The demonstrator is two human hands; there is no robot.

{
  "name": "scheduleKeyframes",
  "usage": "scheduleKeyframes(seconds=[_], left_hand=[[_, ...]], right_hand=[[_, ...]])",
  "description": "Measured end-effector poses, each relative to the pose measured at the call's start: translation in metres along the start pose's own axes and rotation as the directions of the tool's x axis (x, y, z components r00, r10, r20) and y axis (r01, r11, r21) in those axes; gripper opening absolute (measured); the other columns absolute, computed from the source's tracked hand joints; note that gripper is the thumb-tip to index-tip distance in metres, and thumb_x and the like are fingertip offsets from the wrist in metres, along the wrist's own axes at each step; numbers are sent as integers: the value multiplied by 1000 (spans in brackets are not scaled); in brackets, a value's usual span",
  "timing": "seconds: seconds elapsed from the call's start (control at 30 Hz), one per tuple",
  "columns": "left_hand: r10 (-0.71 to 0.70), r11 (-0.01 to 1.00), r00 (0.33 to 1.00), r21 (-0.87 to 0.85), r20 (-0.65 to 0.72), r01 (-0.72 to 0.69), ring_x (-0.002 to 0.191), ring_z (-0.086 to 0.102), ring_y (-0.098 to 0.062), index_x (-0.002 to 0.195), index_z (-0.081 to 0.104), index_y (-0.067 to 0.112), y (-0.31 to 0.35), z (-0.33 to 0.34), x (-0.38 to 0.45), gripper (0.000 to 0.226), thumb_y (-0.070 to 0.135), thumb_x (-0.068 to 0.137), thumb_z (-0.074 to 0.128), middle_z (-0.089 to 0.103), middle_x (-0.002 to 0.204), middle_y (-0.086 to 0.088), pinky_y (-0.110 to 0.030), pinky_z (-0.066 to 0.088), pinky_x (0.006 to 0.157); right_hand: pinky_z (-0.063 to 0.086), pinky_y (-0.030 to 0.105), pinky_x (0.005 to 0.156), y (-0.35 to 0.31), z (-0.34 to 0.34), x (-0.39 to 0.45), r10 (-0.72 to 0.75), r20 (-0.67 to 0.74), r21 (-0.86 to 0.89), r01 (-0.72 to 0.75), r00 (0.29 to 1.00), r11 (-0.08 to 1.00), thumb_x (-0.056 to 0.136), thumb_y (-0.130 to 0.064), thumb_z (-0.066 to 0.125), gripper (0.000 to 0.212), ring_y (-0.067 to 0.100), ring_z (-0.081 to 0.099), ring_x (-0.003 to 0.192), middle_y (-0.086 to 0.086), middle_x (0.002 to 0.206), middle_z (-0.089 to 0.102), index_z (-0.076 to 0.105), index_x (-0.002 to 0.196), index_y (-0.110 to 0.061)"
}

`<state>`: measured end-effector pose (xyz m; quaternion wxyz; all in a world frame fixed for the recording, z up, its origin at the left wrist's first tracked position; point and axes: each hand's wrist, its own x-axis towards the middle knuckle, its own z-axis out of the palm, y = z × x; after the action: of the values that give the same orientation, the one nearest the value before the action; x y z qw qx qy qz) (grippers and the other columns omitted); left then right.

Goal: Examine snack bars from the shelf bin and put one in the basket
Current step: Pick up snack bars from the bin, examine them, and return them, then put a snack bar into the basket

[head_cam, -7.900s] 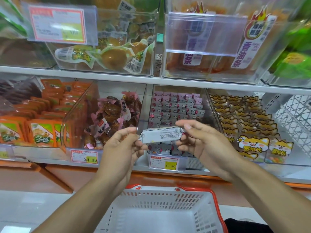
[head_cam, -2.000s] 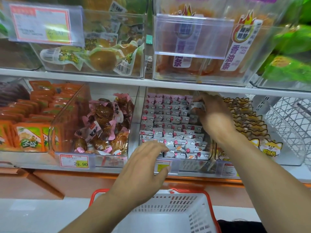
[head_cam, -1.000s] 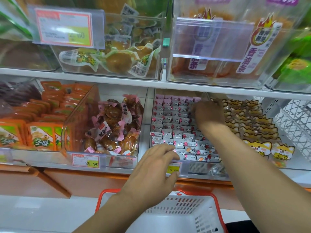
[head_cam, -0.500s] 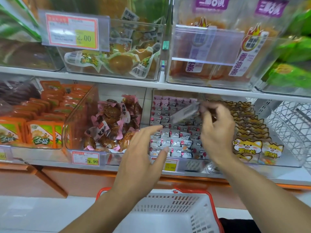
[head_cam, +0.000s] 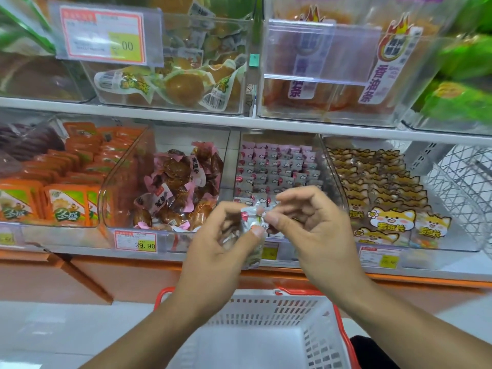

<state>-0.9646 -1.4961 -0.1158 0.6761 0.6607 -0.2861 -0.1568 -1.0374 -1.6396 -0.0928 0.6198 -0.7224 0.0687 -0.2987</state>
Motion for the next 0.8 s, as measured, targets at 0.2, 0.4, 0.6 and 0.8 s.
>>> scheduleKeyframes(seconds=[0.2,0.4,0.6,0.8], left_hand=[[36,999,989,-4,-143,-37,98,70,-15,97,75,24,4,-2,-3,17,25,80,76,74,101,0,-20,55,84],[-10,999,991,-33,-135,6,92,72,-16,90,74,30,0,-11,-15,19,37,73,81,76,92,2,-25,58,80],[-322,933,931,-224,-171,281,77,76,-21,82,73,17,-38,-7,-43,11,25,77,80,77,83,-6,-27,60,62],[-691,713,705,-316,-162,626,81,73,-33,81,56,6,-130,-7,-102,21,10,87,76,68,94,-32,-48,63,76]], right_hand=[[57,19,75,0,1,-3,17,-8,11,-17,1000,1000,81,-3,78,24,10,71,79,-1,85,74,66,95,-18],[56,19,73,6,4,-14,21,4,54,-21,1000,998,84,-2,77,21,12,71,81,0,86,73,67,92,-18],[59,31,61,47,13,-70,285,79,-131,-274,955,953,73,-49,79,30,11,67,81,-12,93,67,59,93,-40],[55,31,57,133,18,-147,800,252,-137,-798,545,587,87,-34,78,33,18,67,63,0,77,71,56,99,-13]])
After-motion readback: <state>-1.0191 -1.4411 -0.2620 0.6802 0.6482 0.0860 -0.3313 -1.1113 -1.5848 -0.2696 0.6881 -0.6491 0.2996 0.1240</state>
